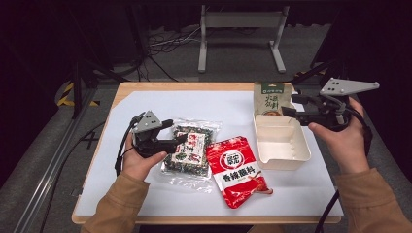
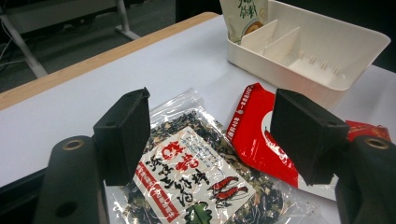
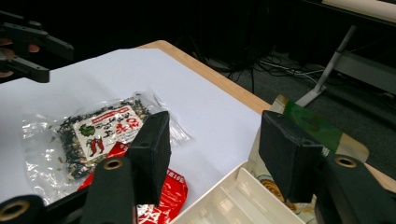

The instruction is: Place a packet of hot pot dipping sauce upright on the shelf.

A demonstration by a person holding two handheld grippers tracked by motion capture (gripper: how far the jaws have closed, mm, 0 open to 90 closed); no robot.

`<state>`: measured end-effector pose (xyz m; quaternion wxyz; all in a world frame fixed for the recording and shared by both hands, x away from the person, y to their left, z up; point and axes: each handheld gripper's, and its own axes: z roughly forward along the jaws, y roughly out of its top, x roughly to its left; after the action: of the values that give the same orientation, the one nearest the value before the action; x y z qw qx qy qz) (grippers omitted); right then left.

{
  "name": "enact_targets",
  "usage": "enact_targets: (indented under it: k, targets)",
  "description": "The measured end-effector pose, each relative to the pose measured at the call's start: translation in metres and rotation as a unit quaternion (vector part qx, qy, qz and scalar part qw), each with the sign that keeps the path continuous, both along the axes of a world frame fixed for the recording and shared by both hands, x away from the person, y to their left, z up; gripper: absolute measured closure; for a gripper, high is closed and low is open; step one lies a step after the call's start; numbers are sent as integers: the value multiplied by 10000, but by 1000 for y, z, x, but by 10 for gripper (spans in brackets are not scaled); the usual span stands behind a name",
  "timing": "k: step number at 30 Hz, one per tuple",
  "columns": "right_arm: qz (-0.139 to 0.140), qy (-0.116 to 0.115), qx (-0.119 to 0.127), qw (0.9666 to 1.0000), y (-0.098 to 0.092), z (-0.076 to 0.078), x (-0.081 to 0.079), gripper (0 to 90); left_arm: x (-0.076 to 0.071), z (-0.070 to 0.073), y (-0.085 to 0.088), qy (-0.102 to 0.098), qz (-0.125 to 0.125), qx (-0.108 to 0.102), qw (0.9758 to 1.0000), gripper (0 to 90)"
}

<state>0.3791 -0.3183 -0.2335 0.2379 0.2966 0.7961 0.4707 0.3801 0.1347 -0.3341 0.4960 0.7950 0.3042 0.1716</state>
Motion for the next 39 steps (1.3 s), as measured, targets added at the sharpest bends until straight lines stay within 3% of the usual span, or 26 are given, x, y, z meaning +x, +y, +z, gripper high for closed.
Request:
enact_targets:
  k: [4,10,19,23,26,28,33,35,39]
  targets:
    - [77,-41,10,10000,5,-7,-15,408,-1,-1,-8,9,1,32,10000,286]
    - [143,151,399,9990,7,-25,-29,390,-2,-4,-13,23,-87,95,9999,276]
    - [175,311,565,9978,14,-56,-33,376,1,-10,-16,142,-133,-15,9998,273]
    - [201,410,457,9979,17,-64,-31,376,1,-12,-20,164,-185,12,9997,274]
    - [175,390,489,9979,16,-65,-32,371,3,-14,-25,268,-295,-44,9992,257]
    - [151,372,477,9981,16,-66,-33,370,6,-16,-31,472,-433,-75,9979,230]
    - [152,371,431,9983,16,-68,-34,368,10,-27,-47,715,-619,192,9953,208]
    - [163,364,431,9983,16,-68,-34,367,14,-34,-54,888,-640,178,9938,208]
    - [196,336,420,9984,17,-68,-35,364,23,-49,-66,1193,-542,316,9909,218]
